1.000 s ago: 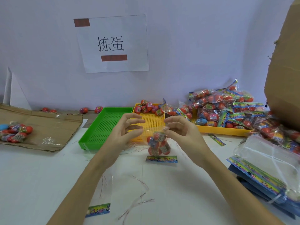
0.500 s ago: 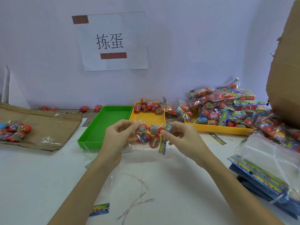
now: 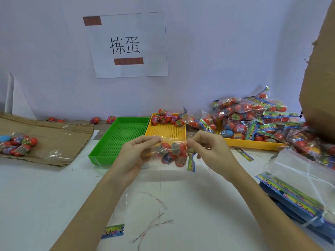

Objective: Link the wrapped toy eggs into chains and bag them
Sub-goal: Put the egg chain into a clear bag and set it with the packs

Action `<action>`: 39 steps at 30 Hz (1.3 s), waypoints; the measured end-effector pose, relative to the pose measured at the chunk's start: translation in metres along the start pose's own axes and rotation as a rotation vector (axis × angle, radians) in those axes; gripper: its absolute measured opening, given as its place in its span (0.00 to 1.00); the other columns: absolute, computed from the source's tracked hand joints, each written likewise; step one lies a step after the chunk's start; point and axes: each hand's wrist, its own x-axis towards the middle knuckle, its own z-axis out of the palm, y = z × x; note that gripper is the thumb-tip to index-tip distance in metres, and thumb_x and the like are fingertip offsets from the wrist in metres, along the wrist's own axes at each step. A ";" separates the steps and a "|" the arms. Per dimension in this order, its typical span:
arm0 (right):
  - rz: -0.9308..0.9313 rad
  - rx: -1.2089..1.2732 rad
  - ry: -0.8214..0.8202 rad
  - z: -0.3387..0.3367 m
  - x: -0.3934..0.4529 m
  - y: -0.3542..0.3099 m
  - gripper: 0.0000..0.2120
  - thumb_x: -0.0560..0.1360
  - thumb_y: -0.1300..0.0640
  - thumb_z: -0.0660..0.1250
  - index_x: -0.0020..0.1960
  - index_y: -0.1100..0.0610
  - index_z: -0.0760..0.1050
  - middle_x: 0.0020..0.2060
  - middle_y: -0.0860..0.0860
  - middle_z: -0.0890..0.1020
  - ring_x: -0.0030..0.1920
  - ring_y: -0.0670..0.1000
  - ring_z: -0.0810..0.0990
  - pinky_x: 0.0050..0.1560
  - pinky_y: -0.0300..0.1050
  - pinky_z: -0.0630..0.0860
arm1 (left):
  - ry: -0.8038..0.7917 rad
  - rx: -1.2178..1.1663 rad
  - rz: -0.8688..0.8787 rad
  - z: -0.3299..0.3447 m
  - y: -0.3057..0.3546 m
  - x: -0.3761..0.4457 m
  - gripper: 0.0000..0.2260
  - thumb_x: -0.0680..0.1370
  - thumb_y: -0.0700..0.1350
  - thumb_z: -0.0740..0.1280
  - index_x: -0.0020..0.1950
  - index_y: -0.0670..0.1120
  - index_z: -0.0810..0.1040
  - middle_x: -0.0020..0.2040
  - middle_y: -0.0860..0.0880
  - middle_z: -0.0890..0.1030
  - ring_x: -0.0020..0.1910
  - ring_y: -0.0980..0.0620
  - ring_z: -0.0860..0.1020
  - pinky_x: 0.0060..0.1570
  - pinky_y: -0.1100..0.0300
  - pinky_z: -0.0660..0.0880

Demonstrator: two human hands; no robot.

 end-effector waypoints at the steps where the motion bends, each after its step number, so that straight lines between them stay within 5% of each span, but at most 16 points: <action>1: 0.022 0.055 0.008 0.000 0.000 0.000 0.09 0.81 0.56 0.69 0.43 0.58 0.80 0.36 0.48 0.82 0.38 0.44 0.80 0.38 0.40 0.79 | -0.006 -0.053 -0.031 0.002 0.000 0.001 0.12 0.66 0.46 0.80 0.47 0.45 0.86 0.51 0.45 0.87 0.46 0.50 0.84 0.48 0.55 0.80; 5: 0.081 0.117 0.039 0.006 -0.001 0.000 0.09 0.81 0.55 0.68 0.45 0.57 0.81 0.38 0.50 0.84 0.39 0.44 0.82 0.39 0.37 0.79 | -0.002 -0.040 -0.001 0.006 -0.004 0.003 0.10 0.70 0.45 0.78 0.48 0.43 0.85 0.45 0.46 0.86 0.38 0.53 0.83 0.35 0.62 0.80; 11: 0.135 0.132 0.055 0.004 0.001 0.001 0.09 0.81 0.51 0.67 0.45 0.53 0.82 0.40 0.49 0.85 0.46 0.49 0.84 0.45 0.41 0.83 | -0.069 0.130 0.102 0.004 -0.006 -0.002 0.18 0.74 0.49 0.77 0.52 0.34 0.84 0.47 0.41 0.85 0.44 0.48 0.82 0.43 0.59 0.81; 14: 0.155 0.201 0.015 0.007 -0.001 -0.002 0.14 0.81 0.44 0.64 0.54 0.52 0.82 0.46 0.49 0.86 0.49 0.49 0.84 0.48 0.43 0.83 | 0.097 0.221 0.221 0.007 -0.008 -0.001 0.06 0.76 0.43 0.77 0.44 0.40 0.85 0.43 0.42 0.86 0.39 0.48 0.83 0.35 0.59 0.80; 17: 0.205 0.236 -0.063 0.013 -0.003 -0.004 0.24 0.77 0.36 0.63 0.66 0.50 0.75 0.54 0.47 0.84 0.53 0.45 0.84 0.54 0.47 0.82 | 0.193 0.140 0.251 0.006 -0.005 0.000 0.08 0.78 0.42 0.75 0.39 0.49 0.83 0.41 0.46 0.84 0.38 0.49 0.83 0.32 0.57 0.79; 22: 0.215 0.243 0.048 0.017 -0.004 -0.005 0.05 0.81 0.57 0.69 0.54 0.57 0.82 0.38 0.53 0.85 0.36 0.50 0.84 0.38 0.40 0.81 | 0.215 0.081 0.245 0.007 -0.006 0.001 0.12 0.80 0.53 0.71 0.52 0.44 0.84 0.48 0.47 0.86 0.45 0.49 0.84 0.43 0.57 0.80; 27: 0.213 0.324 0.225 0.014 -0.003 -0.002 0.06 0.82 0.61 0.67 0.49 0.58 0.82 0.36 0.52 0.84 0.35 0.47 0.83 0.37 0.37 0.80 | -0.109 -0.071 0.160 0.015 -0.005 -0.003 0.19 0.79 0.48 0.71 0.67 0.41 0.81 0.64 0.42 0.84 0.64 0.49 0.83 0.69 0.54 0.76; 29: 0.222 0.350 0.252 0.013 -0.002 -0.002 0.05 0.82 0.61 0.68 0.49 0.58 0.82 0.35 0.52 0.85 0.35 0.47 0.83 0.37 0.36 0.79 | -0.178 -0.052 0.128 0.014 -0.008 -0.002 0.22 0.77 0.42 0.75 0.71 0.47 0.78 0.63 0.39 0.84 0.61 0.44 0.84 0.62 0.55 0.81; 33: 0.207 0.303 0.260 0.013 -0.001 -0.001 0.05 0.81 0.58 0.69 0.48 0.56 0.82 0.35 0.52 0.85 0.34 0.48 0.84 0.35 0.37 0.80 | -0.157 0.063 0.100 0.010 -0.015 -0.001 0.23 0.78 0.42 0.73 0.73 0.50 0.75 0.45 0.39 0.83 0.39 0.45 0.82 0.41 0.59 0.80; 39: 0.164 0.163 0.294 0.007 0.001 0.001 0.07 0.80 0.53 0.70 0.43 0.51 0.82 0.33 0.42 0.84 0.36 0.42 0.82 0.34 0.33 0.78 | -0.193 0.070 0.100 0.001 -0.013 0.003 0.28 0.74 0.40 0.76 0.73 0.51 0.75 0.41 0.40 0.82 0.39 0.45 0.80 0.41 0.58 0.79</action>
